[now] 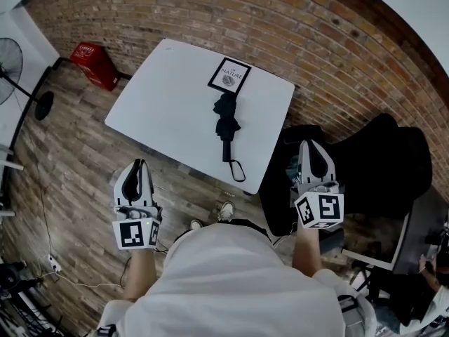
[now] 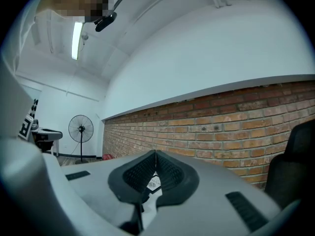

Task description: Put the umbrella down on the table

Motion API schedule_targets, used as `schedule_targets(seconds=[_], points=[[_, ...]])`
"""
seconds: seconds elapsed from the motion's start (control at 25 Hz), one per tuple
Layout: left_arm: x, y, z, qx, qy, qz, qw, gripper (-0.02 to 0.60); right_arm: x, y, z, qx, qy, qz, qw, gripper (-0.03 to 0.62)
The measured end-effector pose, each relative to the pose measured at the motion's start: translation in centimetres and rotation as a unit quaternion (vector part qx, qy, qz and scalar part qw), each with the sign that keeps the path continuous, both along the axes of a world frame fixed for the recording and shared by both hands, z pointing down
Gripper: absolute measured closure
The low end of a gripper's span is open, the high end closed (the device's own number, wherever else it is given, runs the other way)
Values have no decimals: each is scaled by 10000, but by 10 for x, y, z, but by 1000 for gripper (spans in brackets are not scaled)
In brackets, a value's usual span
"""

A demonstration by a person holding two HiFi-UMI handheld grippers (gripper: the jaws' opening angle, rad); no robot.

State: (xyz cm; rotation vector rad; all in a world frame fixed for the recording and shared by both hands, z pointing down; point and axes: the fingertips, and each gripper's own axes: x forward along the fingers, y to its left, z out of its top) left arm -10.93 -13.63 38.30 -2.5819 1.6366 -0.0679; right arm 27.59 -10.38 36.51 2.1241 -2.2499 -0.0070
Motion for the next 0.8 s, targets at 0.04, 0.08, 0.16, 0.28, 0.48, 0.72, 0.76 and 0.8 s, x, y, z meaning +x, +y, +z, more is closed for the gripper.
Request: schedule_targets(seconds=[0.04,0.08,0.16,0.28,0.48,0.72,0.76,0.8], points=[[1,1,0,-1,-10,-17,10000,528,1,-1,0,12,-14,-15,10000,572],[2,1,-1,2,-18,-34,10000,528,3,-3,0,17,-37,-26,10000,572],[3,1,-1,10,-33,-62,10000,528,4,-6,2,5,-77,-67,9999,572],[7,2,0,23,-57,-89,9999,528,6,-11,8,-38,-133,-144,9998,573],[13,-1,-2,16,-119,-127,9998,528,10,-21,11,-27,-210,-217,9995,572],[15,-3,-1,7,-173,-209,9996,528,11,-31,17,-55,-282,-287,9992,572],[15,-3,0,2,-180,-218,9996,528,12,-33,18,-57,-301,-296,9991,573],[15,-3,0,-5,-187,-229,9996,528,13,-35,18,-58,-319,-307,9990,573]])
